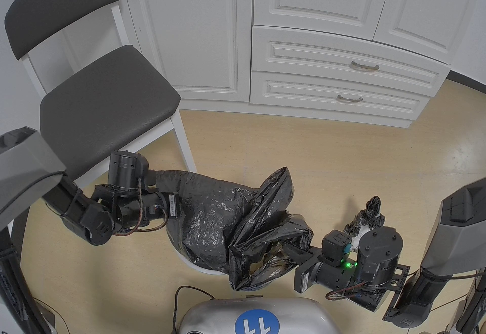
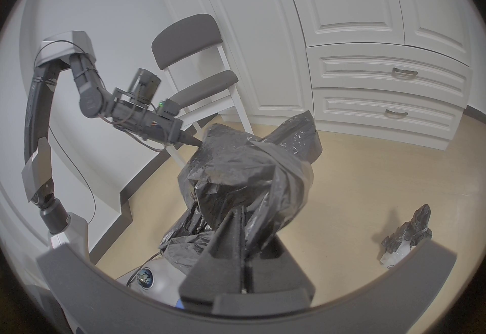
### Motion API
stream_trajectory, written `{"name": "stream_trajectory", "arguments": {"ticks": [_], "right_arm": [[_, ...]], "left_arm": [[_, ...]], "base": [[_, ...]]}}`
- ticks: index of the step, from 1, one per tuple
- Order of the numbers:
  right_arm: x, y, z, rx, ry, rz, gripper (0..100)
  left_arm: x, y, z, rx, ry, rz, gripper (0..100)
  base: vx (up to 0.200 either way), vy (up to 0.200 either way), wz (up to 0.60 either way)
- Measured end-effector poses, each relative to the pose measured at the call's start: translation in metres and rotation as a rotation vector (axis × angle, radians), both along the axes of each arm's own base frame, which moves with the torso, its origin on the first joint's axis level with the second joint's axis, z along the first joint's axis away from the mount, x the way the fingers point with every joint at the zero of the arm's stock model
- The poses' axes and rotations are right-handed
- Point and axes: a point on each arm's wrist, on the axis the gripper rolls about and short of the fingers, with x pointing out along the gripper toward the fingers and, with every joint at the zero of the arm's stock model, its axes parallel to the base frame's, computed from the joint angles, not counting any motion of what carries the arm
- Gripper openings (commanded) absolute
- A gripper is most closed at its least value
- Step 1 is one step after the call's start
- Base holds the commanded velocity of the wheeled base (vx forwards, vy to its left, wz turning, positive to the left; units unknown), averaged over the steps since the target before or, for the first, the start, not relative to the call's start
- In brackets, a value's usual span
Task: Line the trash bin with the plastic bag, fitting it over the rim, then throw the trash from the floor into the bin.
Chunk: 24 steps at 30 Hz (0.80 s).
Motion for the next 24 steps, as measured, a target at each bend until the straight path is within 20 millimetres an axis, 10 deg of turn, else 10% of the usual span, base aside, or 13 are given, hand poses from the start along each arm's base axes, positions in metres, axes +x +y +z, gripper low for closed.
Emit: {"name": "stream_trajectory", "arguments": {"ticks": [24], "right_arm": [[-0.012,0.001,0.008,0.007,-0.018,0.036,0]], "left_arm": [[0.008,-0.089,-0.074,-0.039,0.139,-0.217,0]], "base": [[0.0,0.0,0.0]]}}
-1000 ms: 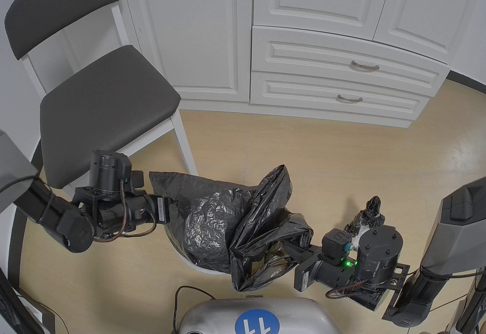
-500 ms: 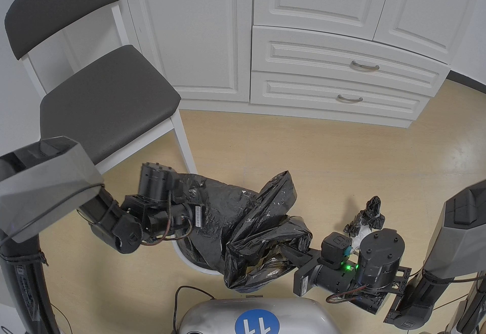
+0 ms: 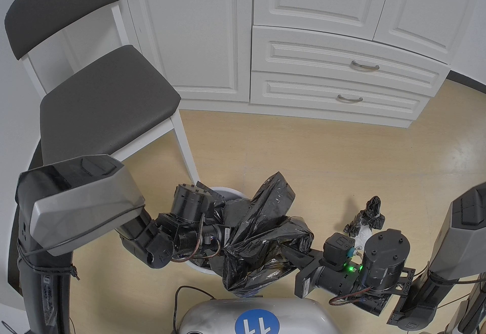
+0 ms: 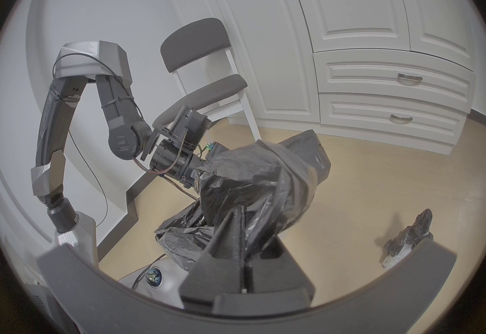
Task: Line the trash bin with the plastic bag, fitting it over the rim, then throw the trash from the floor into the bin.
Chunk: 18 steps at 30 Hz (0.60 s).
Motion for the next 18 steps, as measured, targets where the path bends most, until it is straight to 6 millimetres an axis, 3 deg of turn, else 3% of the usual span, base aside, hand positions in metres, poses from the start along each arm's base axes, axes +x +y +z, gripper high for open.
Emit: {"name": "stream_trajectory", "arguments": {"ticks": [8,18], "right_arm": [[0.0,0.0,0.0,0.001,-0.001,0.0,0],[0.002,0.002,0.001,0.01,-0.005,-0.002,0]], "left_arm": [[0.002,-0.01,-0.02,0.008,0.052,-0.027,0],[0.011,0.0,-0.032,0.029,0.128,-0.01,0]], "base": [[0.0,0.0,0.0],[0.0,0.0,0.0]]}}
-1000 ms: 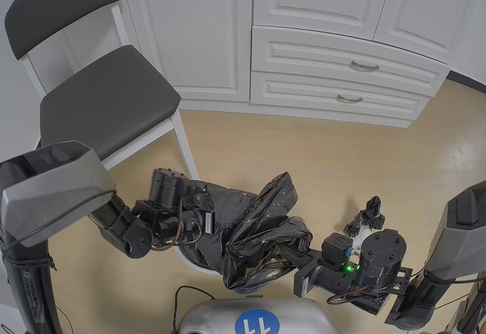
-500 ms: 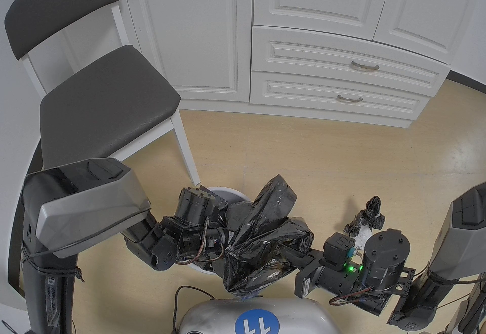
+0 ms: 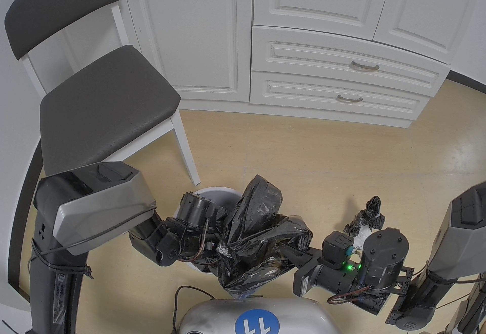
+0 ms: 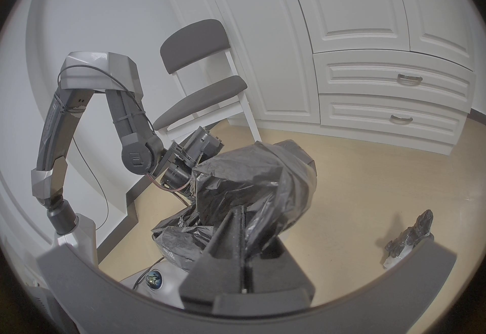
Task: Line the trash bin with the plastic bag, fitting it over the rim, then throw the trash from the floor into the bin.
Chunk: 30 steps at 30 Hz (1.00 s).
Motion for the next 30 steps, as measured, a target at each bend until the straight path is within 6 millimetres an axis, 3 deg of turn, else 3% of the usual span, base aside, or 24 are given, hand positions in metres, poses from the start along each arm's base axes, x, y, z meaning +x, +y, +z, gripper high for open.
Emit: {"name": "stream_trajectory", "arguments": {"ticks": [8,14,23,30], "right_arm": [[0.004,0.004,0.002,0.021,-0.005,-0.003,0],[0.008,0.009,0.002,0.053,0.001,-0.009,0],[0.017,0.019,0.01,0.146,0.004,-0.017,0],[0.031,0.044,0.028,0.269,-0.049,0.009,0]], "left_arm": [[0.027,0.042,0.004,-0.009,-0.001,0.113,0],[0.028,0.065,0.015,-0.027,-0.005,0.15,0],[0.0,0.077,0.054,-0.098,-0.079,0.115,0],[-0.024,0.091,0.097,-0.144,-0.165,0.113,0]], "base": [[0.0,0.0,0.0],[0.0,0.0,0.0],[0.0,0.0,0.0],[0.0,0.0,0.0]]}}
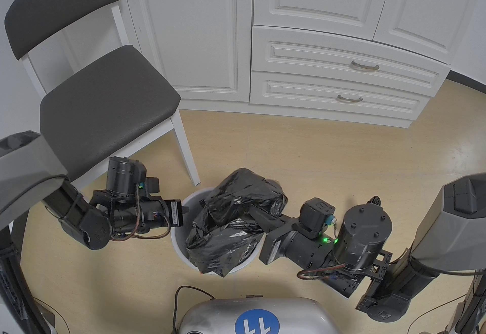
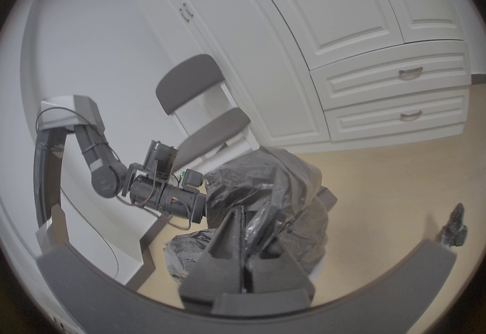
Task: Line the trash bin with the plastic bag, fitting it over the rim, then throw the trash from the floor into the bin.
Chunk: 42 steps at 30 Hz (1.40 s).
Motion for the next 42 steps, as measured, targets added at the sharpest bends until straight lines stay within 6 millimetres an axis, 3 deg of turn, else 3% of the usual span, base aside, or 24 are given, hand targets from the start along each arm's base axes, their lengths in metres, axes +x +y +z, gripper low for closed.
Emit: {"name": "stream_trajectory", "arguments": {"ticks": [5,9,17,24,25,33,42], "right_arm": [[-0.01,0.017,0.001,0.01,-0.016,0.055,0],[-0.019,0.013,-0.009,-0.051,0.002,0.066,0],[-0.041,-0.025,-0.035,-0.257,0.067,-0.026,0],[-0.056,-0.054,-0.046,-0.52,0.009,-0.122,0],[-0.059,-0.057,-0.047,-0.551,0.004,-0.123,0],[-0.077,-0.073,-0.055,-0.687,0.0,-0.084,0],[-0.09,-0.07,-0.061,-0.728,-0.002,-0.024,0]], "left_arm": [[-0.007,0.009,0.02,-0.025,-0.049,0.009,0],[-0.01,0.011,0.026,-0.03,-0.063,0.011,0],[-0.011,0.01,0.03,-0.03,-0.081,0.003,0],[-0.004,-0.003,0.037,-0.04,-0.116,-0.027,0],[-0.004,-0.007,0.038,-0.041,-0.121,-0.039,100],[-0.005,-0.036,0.042,0.011,-0.094,-0.144,100],[-0.006,-0.075,0.038,0.106,-0.131,-0.239,100]], "base": [[0.0,0.0,0.0],[0.0,0.0,0.0],[0.0,0.0,0.0],[0.0,0.0,0.0],[0.0,0.0,0.0],[0.0,0.0,0.0],[0.0,0.0,0.0]]}}
